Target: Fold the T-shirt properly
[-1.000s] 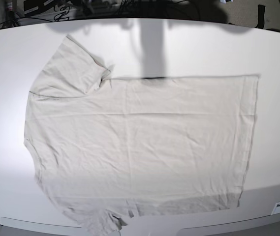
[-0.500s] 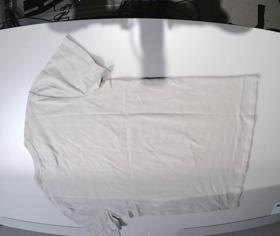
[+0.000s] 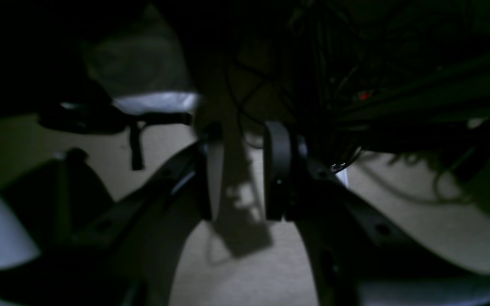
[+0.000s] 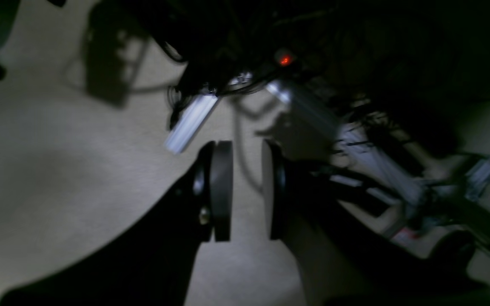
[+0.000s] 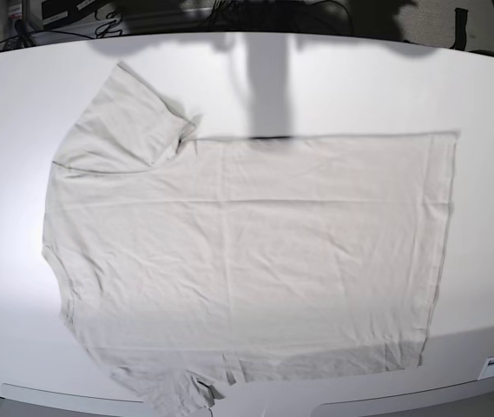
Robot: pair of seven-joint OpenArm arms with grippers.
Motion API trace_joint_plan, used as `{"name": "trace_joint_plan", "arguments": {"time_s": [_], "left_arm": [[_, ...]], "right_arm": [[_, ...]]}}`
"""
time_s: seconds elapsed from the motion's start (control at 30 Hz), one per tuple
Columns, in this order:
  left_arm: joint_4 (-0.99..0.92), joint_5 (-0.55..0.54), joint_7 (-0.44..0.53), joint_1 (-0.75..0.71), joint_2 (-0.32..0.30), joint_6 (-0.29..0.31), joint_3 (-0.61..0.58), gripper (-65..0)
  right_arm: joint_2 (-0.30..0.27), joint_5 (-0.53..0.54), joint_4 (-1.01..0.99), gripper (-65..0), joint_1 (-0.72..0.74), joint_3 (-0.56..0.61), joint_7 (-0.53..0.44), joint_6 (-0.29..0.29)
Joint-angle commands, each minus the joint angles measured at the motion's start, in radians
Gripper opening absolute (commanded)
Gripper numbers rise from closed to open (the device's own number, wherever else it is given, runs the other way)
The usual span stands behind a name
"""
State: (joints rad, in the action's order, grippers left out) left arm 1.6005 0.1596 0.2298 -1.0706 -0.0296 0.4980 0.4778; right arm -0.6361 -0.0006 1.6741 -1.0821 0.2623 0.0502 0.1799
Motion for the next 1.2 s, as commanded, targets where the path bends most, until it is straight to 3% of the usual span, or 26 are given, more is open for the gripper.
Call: {"name": "trace_joint_plan", "arguments": {"time_s": [0.0, 0.13, 0.33, 0.5, 0.77, 0.93, 1.03, 1.17], "left_arm": [[0.034, -0.013, 0.007, -0.028, -0.013, -0.005, 0.006, -48.4], [0.101, -0.006, -0.047, -0.029, -0.047, -0.039, 0.006, -48.4], [0.186, 0.060, -0.048, -0.027, -0.108, -0.066, 0.006, -48.4], [0.281, 0.064, -0.107, -0.026, -0.186, -0.096, 0.006, -48.4], [0.421, 0.236, -0.140, -0.016, -0.288, -0.133, 0.005, -48.4], [0.429, 0.351, -0.146, 0.069, -0.317, -0.132, 0.005, -48.4], [0.429, 0.369, -0.148, 0.138, -0.318, -0.132, -0.001, -48.1], [0.424, 0.457, -0.155, 0.213, -0.330, -0.129, -0.063, -42.2]], "right_arm": [[-0.026, -0.005, 0.043, -51.9, -0.034, -0.001, -0.001, -0.008], [-0.094, -0.086, 0.172, -51.9, -0.098, -0.001, 0.050, -0.072], [-0.195, -0.181, 0.280, -51.9, -0.146, -0.001, 0.068, -0.237], [-0.261, -0.250, 0.336, -51.9, -0.145, -0.001, 0.130, -0.317], [-0.369, -0.370, 0.399, -51.9, -0.143, -0.006, 0.215, -0.512], [-0.394, -0.359, 0.402, -51.8, -0.131, -0.101, 0.232, -0.536], [-0.394, -0.356, 0.402, -51.8, -0.126, -0.166, 0.231, -0.535], [-0.394, -0.356, 0.402, -51.8, -0.126, -0.223, 0.236, -0.532]]}}
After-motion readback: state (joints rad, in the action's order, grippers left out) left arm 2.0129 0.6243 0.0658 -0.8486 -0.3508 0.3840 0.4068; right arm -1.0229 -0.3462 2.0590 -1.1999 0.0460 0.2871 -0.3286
